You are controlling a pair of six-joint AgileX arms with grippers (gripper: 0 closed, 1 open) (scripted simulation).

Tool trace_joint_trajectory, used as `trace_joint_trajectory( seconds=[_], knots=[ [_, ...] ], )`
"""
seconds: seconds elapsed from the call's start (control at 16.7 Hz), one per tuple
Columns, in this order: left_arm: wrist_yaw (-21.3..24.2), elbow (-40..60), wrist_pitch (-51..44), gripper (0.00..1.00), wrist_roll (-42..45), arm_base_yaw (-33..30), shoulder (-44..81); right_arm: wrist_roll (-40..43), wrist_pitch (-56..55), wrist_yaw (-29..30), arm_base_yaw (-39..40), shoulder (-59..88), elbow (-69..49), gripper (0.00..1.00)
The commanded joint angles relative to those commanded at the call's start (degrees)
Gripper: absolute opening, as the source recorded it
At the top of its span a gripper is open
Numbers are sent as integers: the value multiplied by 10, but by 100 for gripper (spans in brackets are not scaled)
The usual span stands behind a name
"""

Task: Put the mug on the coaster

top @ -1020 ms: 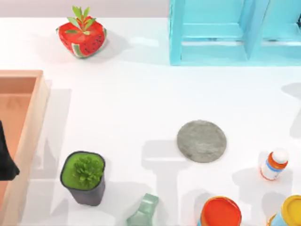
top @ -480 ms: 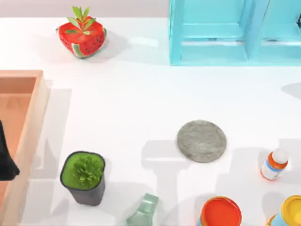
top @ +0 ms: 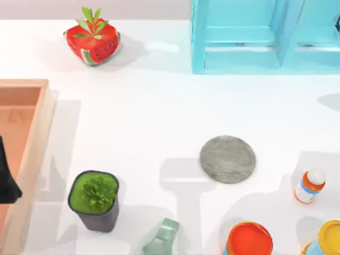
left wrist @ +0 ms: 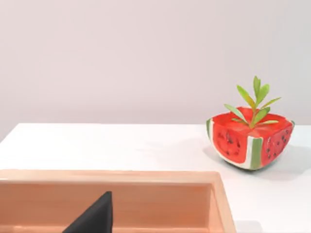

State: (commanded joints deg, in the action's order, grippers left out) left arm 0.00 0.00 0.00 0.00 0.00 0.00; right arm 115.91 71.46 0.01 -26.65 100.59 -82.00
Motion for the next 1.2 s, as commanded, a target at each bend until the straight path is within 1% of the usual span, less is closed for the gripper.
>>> trace_joint_trajectory(
  seconds=[0.3,0.6,0.84,1.14,1.2],
  knots=[
    [0,0,0,100,0,0,0,-11,-21,0,9,1,19,100],
    [0,0,0,100,0,0,0,-18,-130,0,16,38,92,100],
    [0,0,0,100,0,0,0,-8,-211,0,6,58,152,100],
    [0,0,0,100,0,0,0,-3,-222,0,2,60,162,100],
    [0,0,0,100,0,0,0,-3,-222,0,2,60,162,92]
  ],
)
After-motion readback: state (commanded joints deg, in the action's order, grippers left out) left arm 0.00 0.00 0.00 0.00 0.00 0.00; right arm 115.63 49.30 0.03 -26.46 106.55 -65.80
